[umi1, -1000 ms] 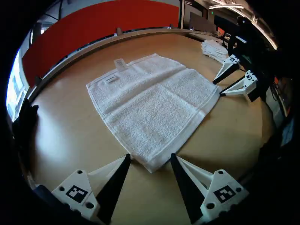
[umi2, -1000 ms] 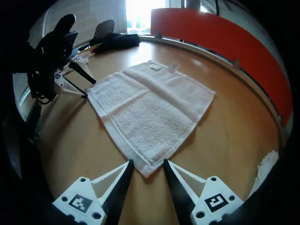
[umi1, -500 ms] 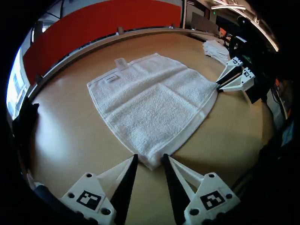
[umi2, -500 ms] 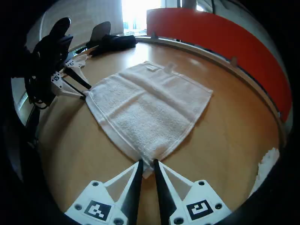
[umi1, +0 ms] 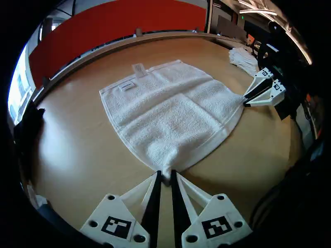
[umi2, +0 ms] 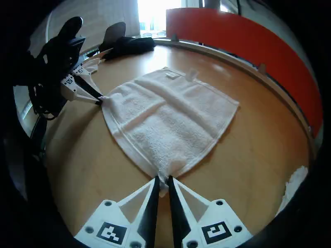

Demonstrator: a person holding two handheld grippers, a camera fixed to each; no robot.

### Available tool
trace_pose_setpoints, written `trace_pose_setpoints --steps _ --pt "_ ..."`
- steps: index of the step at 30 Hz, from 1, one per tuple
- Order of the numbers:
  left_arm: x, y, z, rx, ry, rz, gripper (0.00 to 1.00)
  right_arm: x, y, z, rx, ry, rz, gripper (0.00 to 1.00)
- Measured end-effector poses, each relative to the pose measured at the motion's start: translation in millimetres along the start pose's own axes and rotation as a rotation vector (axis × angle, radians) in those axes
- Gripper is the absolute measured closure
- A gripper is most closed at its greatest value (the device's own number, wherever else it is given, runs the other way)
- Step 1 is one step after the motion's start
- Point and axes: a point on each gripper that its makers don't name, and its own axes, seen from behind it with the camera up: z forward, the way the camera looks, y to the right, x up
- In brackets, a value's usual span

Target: Fold towel

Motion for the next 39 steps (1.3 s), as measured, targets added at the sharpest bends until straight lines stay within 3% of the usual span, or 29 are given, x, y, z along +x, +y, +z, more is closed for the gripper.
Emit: trace_pose_setpoints --steps 18,39 --pt "26 1.7 -32.4 0.005 0.046 -0.069 0.84 37 1 -29.9 -0.031 0.080 0.008 0.84" --pt "58 6.6 -77.8 0.014 0.093 -0.099 0.84 76 0 -73.8 -0.047 0.147 0.000 0.84"
